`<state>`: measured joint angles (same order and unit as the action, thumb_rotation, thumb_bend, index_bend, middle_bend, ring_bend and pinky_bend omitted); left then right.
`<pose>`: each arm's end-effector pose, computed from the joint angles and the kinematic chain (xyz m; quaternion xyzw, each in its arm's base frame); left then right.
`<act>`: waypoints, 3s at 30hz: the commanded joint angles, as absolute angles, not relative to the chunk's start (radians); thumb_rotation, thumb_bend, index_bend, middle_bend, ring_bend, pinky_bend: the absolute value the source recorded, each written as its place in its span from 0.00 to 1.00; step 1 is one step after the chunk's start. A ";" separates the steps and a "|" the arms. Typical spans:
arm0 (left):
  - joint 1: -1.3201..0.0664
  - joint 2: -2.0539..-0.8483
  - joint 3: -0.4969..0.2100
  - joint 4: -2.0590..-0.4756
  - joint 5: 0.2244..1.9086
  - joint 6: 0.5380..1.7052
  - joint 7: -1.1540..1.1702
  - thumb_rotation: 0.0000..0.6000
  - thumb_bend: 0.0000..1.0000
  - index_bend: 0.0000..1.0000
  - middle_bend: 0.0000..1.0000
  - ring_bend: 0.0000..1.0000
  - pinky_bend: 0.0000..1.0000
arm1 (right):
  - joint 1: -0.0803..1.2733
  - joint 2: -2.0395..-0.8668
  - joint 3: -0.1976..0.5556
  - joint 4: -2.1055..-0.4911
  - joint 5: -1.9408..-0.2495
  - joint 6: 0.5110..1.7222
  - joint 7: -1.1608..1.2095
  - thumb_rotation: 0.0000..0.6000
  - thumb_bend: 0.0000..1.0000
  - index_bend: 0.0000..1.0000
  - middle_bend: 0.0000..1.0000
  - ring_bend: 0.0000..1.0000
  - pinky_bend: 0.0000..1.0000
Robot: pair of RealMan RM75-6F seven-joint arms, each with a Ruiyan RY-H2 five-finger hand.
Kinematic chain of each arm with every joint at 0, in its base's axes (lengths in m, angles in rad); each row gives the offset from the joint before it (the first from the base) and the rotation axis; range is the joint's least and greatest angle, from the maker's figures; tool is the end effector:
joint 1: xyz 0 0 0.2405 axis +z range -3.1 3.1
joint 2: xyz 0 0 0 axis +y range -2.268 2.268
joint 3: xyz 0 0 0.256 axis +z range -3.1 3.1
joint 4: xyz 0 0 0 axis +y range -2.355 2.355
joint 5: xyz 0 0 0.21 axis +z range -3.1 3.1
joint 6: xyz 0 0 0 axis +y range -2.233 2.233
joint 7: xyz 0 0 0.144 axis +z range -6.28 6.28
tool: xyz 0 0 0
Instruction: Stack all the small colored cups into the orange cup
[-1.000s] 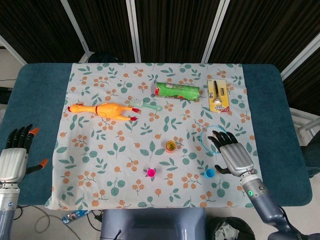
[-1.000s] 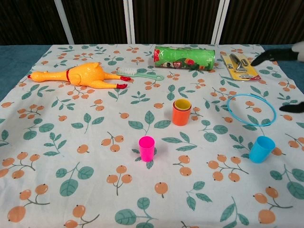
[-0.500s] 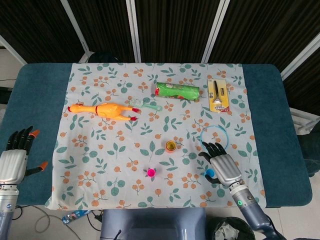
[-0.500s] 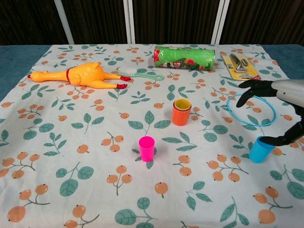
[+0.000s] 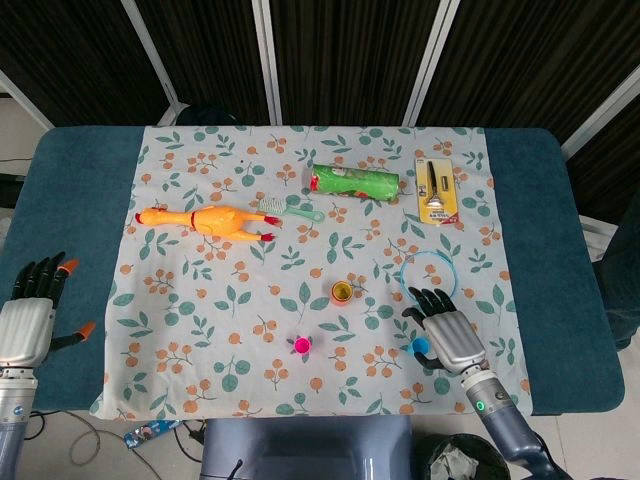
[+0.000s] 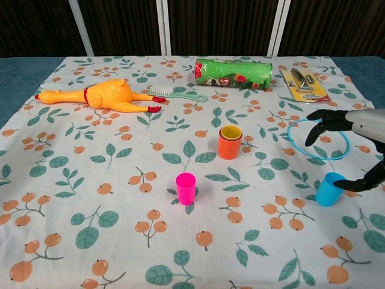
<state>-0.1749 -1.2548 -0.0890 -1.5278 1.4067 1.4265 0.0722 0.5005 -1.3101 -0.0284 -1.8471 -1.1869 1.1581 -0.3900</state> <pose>-0.3089 0.2175 0.1250 -0.5899 -0.3866 -0.3881 0.5932 -0.2025 -0.2413 0.0347 0.7264 -0.4326 0.3224 0.4258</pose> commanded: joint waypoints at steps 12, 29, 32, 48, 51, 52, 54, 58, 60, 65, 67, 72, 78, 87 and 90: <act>-0.176 -1.262 -0.086 -1.530 1.408 1.422 0.089 1.00 0.13 0.13 0.00 0.00 0.00 | 0.470 -1.294 -0.041 -1.847 -1.183 1.134 -0.377 1.00 0.34 0.30 0.00 0.00 0.02; -0.175 -1.263 -0.087 -1.530 1.408 1.423 0.090 1.00 0.13 0.13 0.00 0.00 0.00 | 0.456 -1.328 -0.019 -1.804 -1.179 1.111 -0.350 1.00 0.34 0.43 0.00 0.00 0.02; -0.175 -1.262 -0.088 -1.531 1.407 1.422 0.090 1.00 0.12 0.13 0.00 0.00 0.00 | 0.453 -1.335 -0.014 -1.799 -1.180 1.113 -0.350 1.00 0.34 0.44 0.00 0.00 0.02; -0.174 -1.261 -0.089 -1.532 1.408 1.422 0.086 1.00 0.12 0.13 0.00 0.00 0.00 | 0.452 -1.346 0.011 -1.796 -1.165 1.107 -0.362 1.00 0.34 0.49 0.00 0.00 0.02; -0.174 -1.262 -0.088 -1.532 1.407 1.421 0.087 1.00 0.12 0.13 0.00 0.00 0.00 | 0.457 -1.344 0.021 -1.804 -1.170 1.106 -0.364 1.00 0.34 0.49 0.00 0.00 0.02; -0.174 -1.262 -0.088 -1.532 1.407 1.421 0.088 1.00 0.12 0.13 0.00 0.00 0.00 | 0.461 -1.341 0.027 -1.810 -1.173 1.107 -0.367 1.00 0.34 0.49 0.00 0.00 0.02; -0.174 -1.261 -0.089 -1.533 1.407 1.423 0.087 1.00 0.12 0.13 0.00 0.00 0.00 | 0.471 -1.333 0.043 -1.824 -1.177 1.108 -0.374 1.00 0.34 0.49 0.00 0.00 0.02; -0.173 -1.260 -0.091 -1.532 1.407 1.425 0.082 1.00 0.12 0.13 0.00 0.00 0.00 | 0.499 -1.309 0.091 -1.861 -1.157 1.092 -0.366 1.00 0.34 0.49 0.00 0.00 0.02; -0.173 -1.260 -0.091 -1.530 1.407 1.425 0.080 1.00 0.12 0.13 0.00 0.00 0.00 | 0.519 -1.294 0.119 -1.877 -1.139 1.073 -0.356 1.00 0.34 0.49 0.00 0.00 0.02; -0.174 -1.260 -0.092 -1.528 1.404 1.420 0.079 1.00 0.12 0.13 0.00 0.00 0.00 | 0.586 -1.260 0.192 -1.912 -1.088 1.014 -0.347 1.00 0.34 0.49 0.00 0.00 0.02; -0.174 -1.261 -0.093 -1.527 1.405 1.422 0.080 1.00 0.12 0.13 0.00 0.00 0.00 | 0.617 -1.259 0.212 -1.916 -1.070 0.995 -0.368 1.00 0.34 0.49 0.00 0.00 0.02; -0.174 -1.262 -0.093 -1.525 1.407 1.423 0.078 1.00 0.12 0.13 0.00 0.00 0.00 | 0.694 -1.287 0.254 -1.907 -0.986 0.964 -0.423 1.00 0.34 0.49 0.00 0.00 0.02; -0.173 -1.257 -0.096 -1.524 1.404 1.425 0.069 1.00 0.12 0.13 0.00 0.00 0.00 | 0.787 -1.342 0.287 -1.859 -0.849 0.934 -0.477 1.00 0.34 0.49 0.00 0.00 0.02; -0.170 -1.251 -0.099 -1.523 1.404 1.430 0.060 1.00 0.12 0.13 0.00 0.00 0.00 | 0.859 -1.411 0.290 -1.777 -0.748 0.938 -0.501 1.00 0.34 0.49 0.00 0.00 0.02; -0.171 -1.252 -0.098 -1.524 1.405 1.428 0.061 1.00 0.12 0.13 0.00 0.00 0.00 | 0.871 -1.427 0.282 -1.757 -0.736 0.940 -0.498 1.00 0.34 0.49 0.00 0.00 0.02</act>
<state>-0.1714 -1.2524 -0.0978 -1.5237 1.4052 1.4279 0.0606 0.8682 -1.4232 0.2851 -1.7606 -0.7388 0.9392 -0.4986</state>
